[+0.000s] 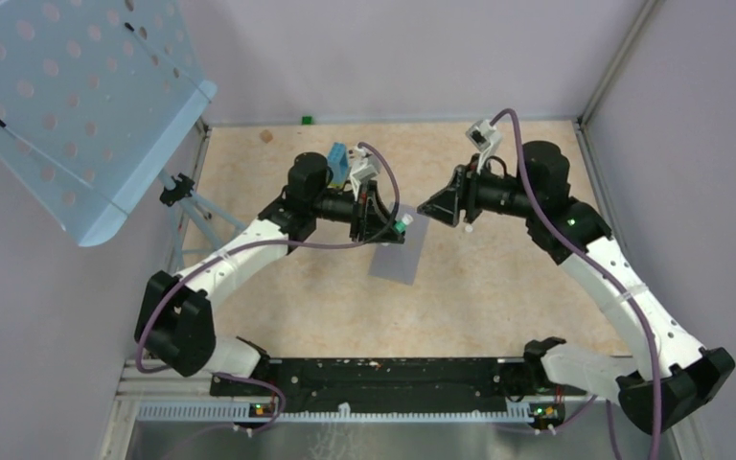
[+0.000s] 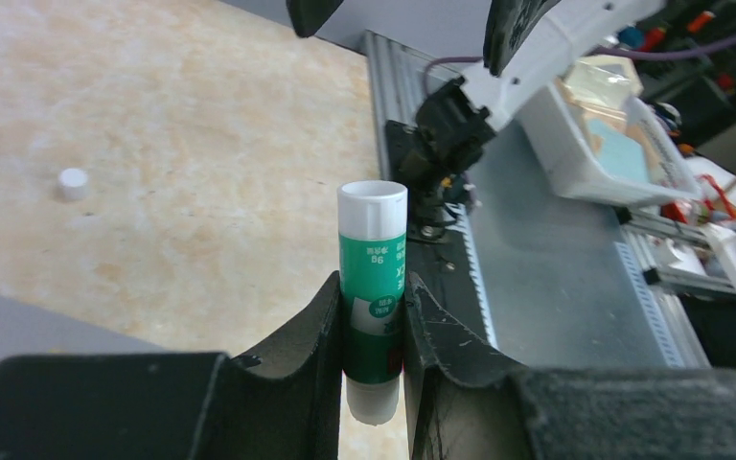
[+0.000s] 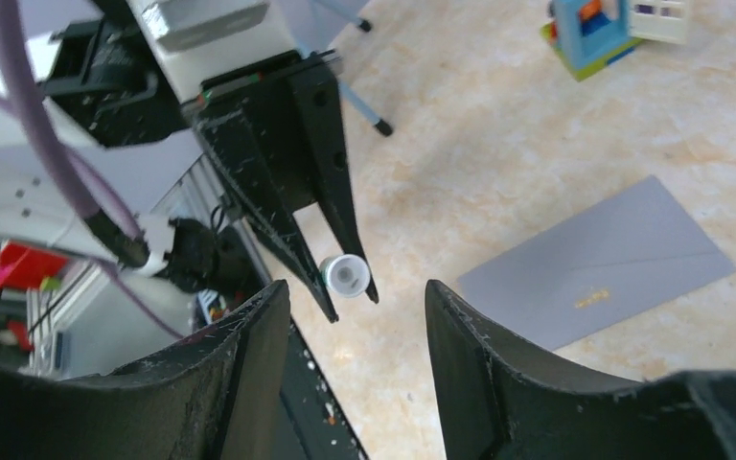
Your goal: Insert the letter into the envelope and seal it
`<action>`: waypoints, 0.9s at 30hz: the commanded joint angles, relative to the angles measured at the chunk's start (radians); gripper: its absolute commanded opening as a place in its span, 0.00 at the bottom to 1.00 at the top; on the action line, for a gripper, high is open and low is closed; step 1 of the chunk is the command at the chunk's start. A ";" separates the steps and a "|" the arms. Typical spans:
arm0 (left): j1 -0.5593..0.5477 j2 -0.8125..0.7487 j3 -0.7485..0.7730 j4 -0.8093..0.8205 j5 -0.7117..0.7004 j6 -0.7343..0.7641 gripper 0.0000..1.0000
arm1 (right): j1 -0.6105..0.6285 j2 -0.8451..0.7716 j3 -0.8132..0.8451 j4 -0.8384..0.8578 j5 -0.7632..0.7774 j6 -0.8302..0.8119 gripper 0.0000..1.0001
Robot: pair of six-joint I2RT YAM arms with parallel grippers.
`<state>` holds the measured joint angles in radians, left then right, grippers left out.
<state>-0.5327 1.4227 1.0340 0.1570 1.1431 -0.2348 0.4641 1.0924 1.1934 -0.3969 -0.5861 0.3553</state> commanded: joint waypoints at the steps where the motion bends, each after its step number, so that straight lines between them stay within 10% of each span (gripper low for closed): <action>1: -0.003 -0.058 0.006 0.065 0.203 -0.062 0.00 | 0.053 -0.063 0.039 -0.018 -0.158 -0.141 0.54; 27: -0.064 -0.107 0.024 0.119 0.330 -0.199 0.00 | 0.204 -0.046 0.072 -0.037 -0.166 -0.275 0.54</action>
<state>-0.5861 1.3563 1.0340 0.2337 1.4368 -0.4278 0.6472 1.0374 1.2140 -0.4473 -0.7429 0.1051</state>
